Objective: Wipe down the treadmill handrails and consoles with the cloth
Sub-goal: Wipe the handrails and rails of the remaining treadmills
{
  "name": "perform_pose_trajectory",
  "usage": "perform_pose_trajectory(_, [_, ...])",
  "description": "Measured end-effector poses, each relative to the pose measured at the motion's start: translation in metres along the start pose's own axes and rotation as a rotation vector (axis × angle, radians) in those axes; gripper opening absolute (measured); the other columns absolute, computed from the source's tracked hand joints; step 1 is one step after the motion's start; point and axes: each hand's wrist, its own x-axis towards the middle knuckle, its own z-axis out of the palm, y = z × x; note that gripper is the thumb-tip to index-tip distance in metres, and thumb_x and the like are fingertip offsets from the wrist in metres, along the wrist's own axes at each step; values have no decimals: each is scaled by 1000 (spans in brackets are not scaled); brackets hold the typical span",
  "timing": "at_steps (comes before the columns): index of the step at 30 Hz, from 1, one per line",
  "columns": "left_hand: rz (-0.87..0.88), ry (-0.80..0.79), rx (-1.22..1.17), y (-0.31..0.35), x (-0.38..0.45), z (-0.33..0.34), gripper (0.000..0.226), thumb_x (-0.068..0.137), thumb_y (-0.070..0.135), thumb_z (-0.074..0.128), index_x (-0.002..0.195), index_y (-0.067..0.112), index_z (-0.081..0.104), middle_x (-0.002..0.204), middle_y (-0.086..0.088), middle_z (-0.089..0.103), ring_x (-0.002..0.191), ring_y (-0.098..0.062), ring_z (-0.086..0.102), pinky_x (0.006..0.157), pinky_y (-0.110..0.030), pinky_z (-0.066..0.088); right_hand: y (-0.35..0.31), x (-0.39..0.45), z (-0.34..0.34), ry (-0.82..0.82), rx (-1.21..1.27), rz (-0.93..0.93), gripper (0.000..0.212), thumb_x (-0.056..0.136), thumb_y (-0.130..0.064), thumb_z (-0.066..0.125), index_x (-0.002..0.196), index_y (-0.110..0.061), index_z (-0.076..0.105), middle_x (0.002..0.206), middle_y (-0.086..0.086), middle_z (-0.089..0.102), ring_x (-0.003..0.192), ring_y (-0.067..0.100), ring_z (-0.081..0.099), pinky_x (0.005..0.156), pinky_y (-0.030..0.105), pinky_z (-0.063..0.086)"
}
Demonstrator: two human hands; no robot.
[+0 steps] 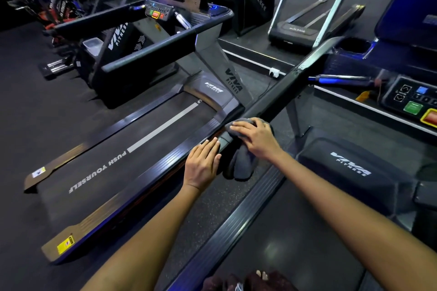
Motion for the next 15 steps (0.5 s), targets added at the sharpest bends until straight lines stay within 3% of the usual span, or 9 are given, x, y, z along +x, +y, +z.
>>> perform_pose_trajectory(3, [-33, -25, -52, 3, 2, -4, 50, 102, 33, 28, 113, 3, 66, 116, -11, 67, 102, -26, 65, 88, -34, 46, 23, 27, -11, -13, -29, 167, 34, 95, -31, 46, 127, -35, 55, 136, -19, 49, 117, 25, 40, 95, 47, 36])
perform_pose_trajectory(5, [-96, -73, -99, 7, 7, -9, 48, 100, 35, 33, 108, 4, 68, 111, -10, 69, 96, -25, 67, 80, -34, 50, 25, 40, -16, -39, -57, 271, 34, 95, -28, 46, 127, -35, 54, 137, -18, 47, 121, 25, 36, 100, 51, 32])
perform_pose_trajectory(7, [-141, -143, -97, 11, 17, -14, 42, 93, 37, 42, 90, 6, 70, 95, -8, 71, 73, -25, 68, 60, -31, 50, 14, 44, -14, -32, -50, 319, 33, 95, -27, 45, 126, -33, 55, 137, -16, 47, 125, 27, 33, 103, 57, 28])
perform_pose_trajectory(9, [-148, -218, -5, 16, 39, -20, 42, 89, 38, 46, 69, 6, 64, 74, -8, 64, 52, -28, 61, 44, -28, 38, -1, 35, -6, -23, -24, 299, 34, 94, -29, 46, 127, -31, 54, 138, -16, 46, 129, 27, 30, 105, 59, 24])
perform_pose_trajectory(11, [-171, -380, 61, 20, 68, -24, 41, 92, 36, 49, 72, 2, 62, 76, -13, 62, 61, -35, 62, 50, -32, 33, -9, 24, 0, -32, -8, 252, 38, 94, -36, 47, 132, -33, 50, 141, -18, 43, 134, 25, 25, 108, 59, 21])
perform_pose_trajectory(15, [-186, -499, 15, 28, 94, -4, 49, 95, 44, 34, 115, 5, 57, 119, -13, 58, 102, -35, 59, 80, -40, 42, 7, 24, -6, -87, -36, 233, 37, 93, -38, 47, 129, -42, 51, 148, -13, 31, 138, 26, 20, 110, 58, 18])
